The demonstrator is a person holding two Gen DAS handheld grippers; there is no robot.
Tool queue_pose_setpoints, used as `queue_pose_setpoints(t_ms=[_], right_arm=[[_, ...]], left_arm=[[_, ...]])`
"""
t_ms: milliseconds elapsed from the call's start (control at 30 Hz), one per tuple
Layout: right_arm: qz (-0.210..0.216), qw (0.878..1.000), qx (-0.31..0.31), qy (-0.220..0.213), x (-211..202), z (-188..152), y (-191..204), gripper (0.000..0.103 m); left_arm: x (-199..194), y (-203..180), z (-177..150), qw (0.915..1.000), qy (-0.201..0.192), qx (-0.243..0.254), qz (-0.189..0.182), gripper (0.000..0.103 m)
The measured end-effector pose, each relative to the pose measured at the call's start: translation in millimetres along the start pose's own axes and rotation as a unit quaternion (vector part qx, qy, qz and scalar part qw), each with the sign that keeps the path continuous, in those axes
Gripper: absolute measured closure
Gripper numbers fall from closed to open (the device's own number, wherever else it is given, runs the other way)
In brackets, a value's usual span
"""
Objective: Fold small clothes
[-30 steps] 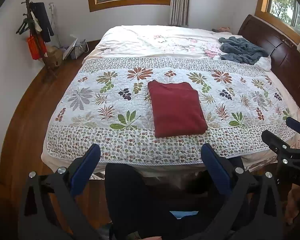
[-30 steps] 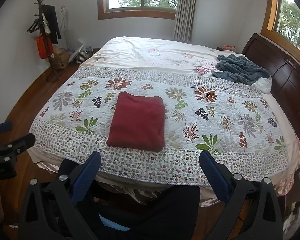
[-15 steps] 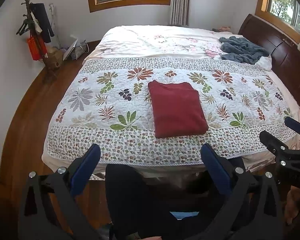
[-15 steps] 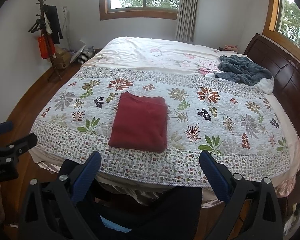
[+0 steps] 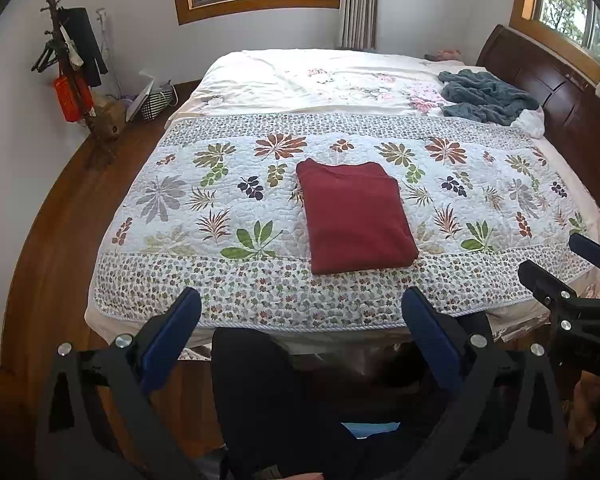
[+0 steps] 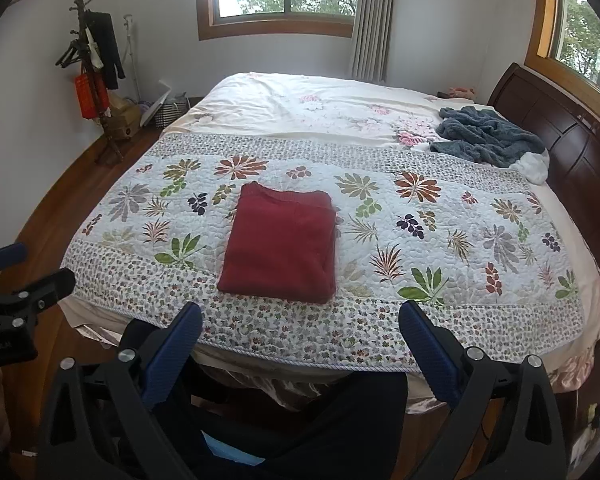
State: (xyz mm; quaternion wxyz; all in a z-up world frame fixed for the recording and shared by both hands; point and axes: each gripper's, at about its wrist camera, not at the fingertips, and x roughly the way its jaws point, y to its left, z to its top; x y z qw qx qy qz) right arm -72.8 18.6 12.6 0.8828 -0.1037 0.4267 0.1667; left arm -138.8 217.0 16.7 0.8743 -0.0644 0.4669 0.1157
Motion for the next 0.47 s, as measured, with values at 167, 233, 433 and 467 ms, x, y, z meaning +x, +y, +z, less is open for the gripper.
queue_pose_setpoints(t_ms=[167, 233, 433, 467], right_arm=[[0.000, 1.000, -0.001, 0.002, 0.7, -0.7, 0.7, 0.004], [0.000, 1.000, -0.002, 0.001, 0.3, -0.3, 1.2, 0.004], [0.003, 1.000, -0.002, 0.001, 0.4, 0.1, 1.8, 0.004], [0.004, 1.000, -0.002, 0.001, 0.3, 0.0, 1.6, 0.004]], left_arm=[[-0.6, 0.1, -0.6, 1.0000, -0.001, 0.000, 0.000, 0.003], [-0.4, 2.4, -1.3, 1.0000, -0.001, -0.001, 0.001, 0.003], [-0.4, 3.0, -1.1, 1.0000, -0.002, 0.000, 0.001, 0.003], [-0.4, 3.0, -1.1, 1.0000, -0.002, 0.000, 0.001, 0.003]])
